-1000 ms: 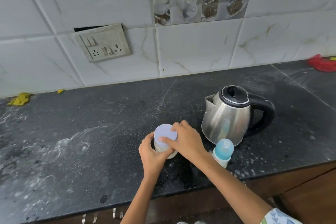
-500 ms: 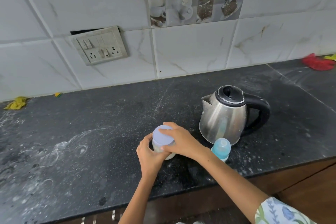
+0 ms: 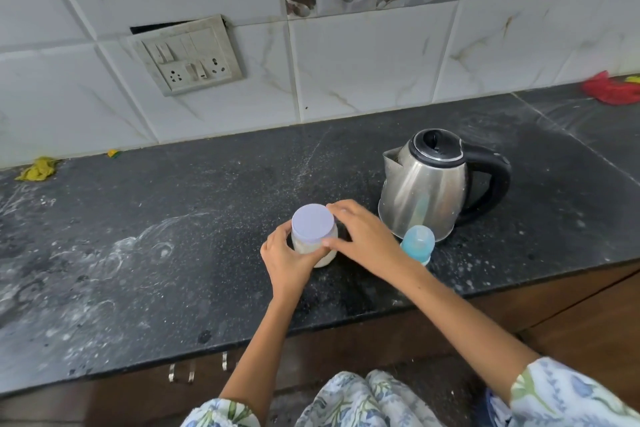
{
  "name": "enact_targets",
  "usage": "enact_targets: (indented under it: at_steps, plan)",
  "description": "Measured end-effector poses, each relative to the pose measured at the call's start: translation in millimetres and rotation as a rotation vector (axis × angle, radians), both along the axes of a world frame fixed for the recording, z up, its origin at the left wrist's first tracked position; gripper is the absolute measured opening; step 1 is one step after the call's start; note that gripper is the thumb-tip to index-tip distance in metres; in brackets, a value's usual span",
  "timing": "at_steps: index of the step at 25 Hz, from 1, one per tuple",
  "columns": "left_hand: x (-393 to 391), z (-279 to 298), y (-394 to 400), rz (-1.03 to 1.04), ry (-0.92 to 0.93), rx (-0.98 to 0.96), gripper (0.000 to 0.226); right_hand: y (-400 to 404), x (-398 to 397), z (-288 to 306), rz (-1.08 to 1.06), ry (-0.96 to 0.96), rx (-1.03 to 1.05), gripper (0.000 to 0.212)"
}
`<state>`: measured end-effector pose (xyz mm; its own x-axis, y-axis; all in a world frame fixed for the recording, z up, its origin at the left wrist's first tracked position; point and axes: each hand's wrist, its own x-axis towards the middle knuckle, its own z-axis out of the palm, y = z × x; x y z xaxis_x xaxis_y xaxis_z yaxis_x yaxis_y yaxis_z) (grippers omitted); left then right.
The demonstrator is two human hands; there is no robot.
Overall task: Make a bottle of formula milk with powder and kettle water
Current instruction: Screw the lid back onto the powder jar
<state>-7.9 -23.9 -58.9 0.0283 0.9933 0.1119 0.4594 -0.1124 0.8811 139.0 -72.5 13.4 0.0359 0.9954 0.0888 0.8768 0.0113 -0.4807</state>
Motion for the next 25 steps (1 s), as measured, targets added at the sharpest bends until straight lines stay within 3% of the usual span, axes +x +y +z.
enact_targets:
  at_steps: [4,8,10,14,21,25]
  plan:
    - [-0.5,-2.3,1.7,0.001,0.057,0.013,0.083,-39.7,50.8,28.9,-0.019,-0.102,0.012,0.053]
    - [-0.4,0.0,3.7,-0.029,0.171,0.089,0.099,-75.2,86.5,29.4,-0.087,-0.232,-0.154,0.062]
    - [-1.1,7.4,6.7,-0.044,0.2,0.148,0.101,-81.7,91.4,22.8,-0.112,-0.189,-0.221,0.062]
    - [-2.6,26.3,17.0,-0.123,0.357,0.317,0.088,-75.7,94.3,15.5,-0.146,-0.03,-0.15,0.045]
    - [-2.0,33.4,29.3,-0.394,0.781,0.338,0.071,-29.3,66.2,8.0,-0.086,-0.067,-0.058,0.045]
    - [-2.1,31.8,30.7,-0.403,0.844,0.375,0.063,-2.3,53.3,2.8,-0.084,-0.068,-0.006,0.047]
